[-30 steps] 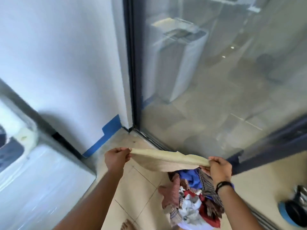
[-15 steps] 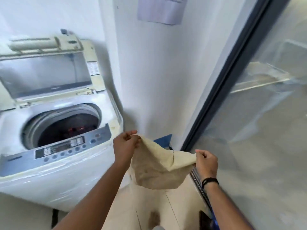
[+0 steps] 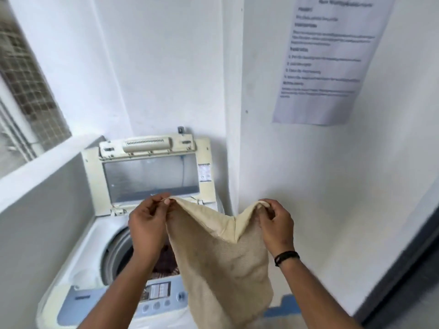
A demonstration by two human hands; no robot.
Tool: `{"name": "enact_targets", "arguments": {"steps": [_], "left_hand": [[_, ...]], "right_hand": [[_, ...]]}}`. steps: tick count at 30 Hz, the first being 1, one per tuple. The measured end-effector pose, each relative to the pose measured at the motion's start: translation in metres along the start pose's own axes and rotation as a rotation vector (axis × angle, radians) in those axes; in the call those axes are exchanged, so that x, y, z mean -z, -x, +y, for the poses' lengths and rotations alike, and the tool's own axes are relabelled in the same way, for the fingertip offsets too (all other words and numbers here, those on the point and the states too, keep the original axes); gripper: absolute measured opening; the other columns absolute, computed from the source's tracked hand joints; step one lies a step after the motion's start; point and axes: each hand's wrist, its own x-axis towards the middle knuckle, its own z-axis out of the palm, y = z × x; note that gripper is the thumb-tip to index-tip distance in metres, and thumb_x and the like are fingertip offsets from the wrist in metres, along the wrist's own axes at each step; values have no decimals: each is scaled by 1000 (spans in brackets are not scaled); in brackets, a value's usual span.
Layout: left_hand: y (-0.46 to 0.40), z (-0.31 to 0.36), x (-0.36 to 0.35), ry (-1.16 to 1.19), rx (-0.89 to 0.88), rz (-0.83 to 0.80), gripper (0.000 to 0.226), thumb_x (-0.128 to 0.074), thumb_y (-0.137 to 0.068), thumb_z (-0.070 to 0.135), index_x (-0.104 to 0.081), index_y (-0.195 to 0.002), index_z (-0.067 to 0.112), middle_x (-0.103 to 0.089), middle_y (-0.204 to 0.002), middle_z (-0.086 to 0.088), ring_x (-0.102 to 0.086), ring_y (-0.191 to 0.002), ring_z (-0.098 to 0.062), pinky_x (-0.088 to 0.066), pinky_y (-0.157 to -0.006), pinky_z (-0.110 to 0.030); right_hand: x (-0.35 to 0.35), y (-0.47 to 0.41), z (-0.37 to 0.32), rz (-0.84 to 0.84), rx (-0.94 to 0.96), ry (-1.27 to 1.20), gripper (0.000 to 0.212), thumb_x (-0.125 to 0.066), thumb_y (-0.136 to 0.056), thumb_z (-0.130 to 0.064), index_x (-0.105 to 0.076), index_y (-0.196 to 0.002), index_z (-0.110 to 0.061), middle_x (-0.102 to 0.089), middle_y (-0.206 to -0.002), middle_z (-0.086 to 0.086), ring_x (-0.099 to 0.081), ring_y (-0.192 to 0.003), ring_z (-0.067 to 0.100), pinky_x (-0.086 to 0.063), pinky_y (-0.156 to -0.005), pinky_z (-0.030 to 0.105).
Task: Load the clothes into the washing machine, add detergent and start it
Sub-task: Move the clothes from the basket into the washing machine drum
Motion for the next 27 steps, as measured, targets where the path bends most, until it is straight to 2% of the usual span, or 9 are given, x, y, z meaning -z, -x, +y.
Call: {"name": "enact_targets", "arguments": {"steps": [3,6,9,11,13,16,20,24,27], "left_hand": [[-48,18,26,-37,-86,100,14,-72,-89,23,-78,-100,29,-78,-91,-1,-75,-91,-24,-59,-88,-54],[-90,39,59,-51,-115,180,19,-72,-90,15,-78,-101,29,-79,-91,0,-74,-88,-21,-59,-89,-53],[-131,63,91,-86,-156,231,24,-70,-90,13,-76,-104,32,-79,-94,3,-74,-91,-17,-59,-88,-53],[-154,80,108,-64,-191,266,25,-68,-91,10,-75,-109,27,-78,-98,2,-74,-95,-15,-59,-89,-48],[-173,100,124,-19,-239,294,26,-67,-93,6,-74,-112,21,-77,-99,0,-73,-98,-16,-60,-84,-40],[-203,120,149,56,-318,296,28,-64,-93,0,-71,-117,13,-76,-104,-3,-72,-103,-20,-58,-80,-35],[-231,130,179,127,-395,290,30,-62,-90,-8,-69,-115,7,-73,-110,-14,-70,-106,-20,-55,-97,-42],[-238,101,206,130,-315,340,21,-74,-85,3,-74,-101,17,-75,-95,-9,-71,-89,-16,-57,-95,-45],[-234,50,227,8,-175,357,11,-82,-79,21,-78,-87,27,-76,-84,-4,-71,-79,-13,-59,-90,-51]], "right_hand": [[-38,-42,-28,-50,96,-32,11,-61,-95,-17,-68,-89,-23,-71,-78,-5,-69,-76,17,-58,-74,37],[-72,-76,-58,-62,128,-87,15,-59,-96,-23,-66,-83,-23,-70,-71,-1,-70,-70,23,-59,-70,44],[-105,-103,-96,-81,178,-117,17,-57,-98,-23,-65,-84,-20,-71,-73,5,-72,-68,26,-60,-65,41],[-122,-117,-122,-87,207,-139,17,-56,-100,-21,-67,-88,-14,-73,-77,6,-73,-67,18,-61,-64,34],[-138,-128,-147,-75,250,-153,18,-55,-100,-21,-67,-90,-13,-74,-75,3,-73,-64,9,-62,-68,37],[-162,-138,-176,-87,310,-195,17,-55,-99,-20,-66,-88,-15,-74,-72,-2,-73,-70,8,-61,-74,47],[-192,-131,-194,-112,357,-251,15,-54,-98,-20,-67,-91,-21,-75,-82,-4,-73,-85,10,-60,-80,50],[-216,-111,-179,-145,323,-213,19,-53,-98,-20,-65,-88,-30,-75,-88,-5,-72,-91,12,-60,-79,47],[-228,-93,-147,-189,267,-108,14,-53,-93,-26,-66,-87,-23,-74,-84,2,-71,-84,22,-59,-76,48]]}}
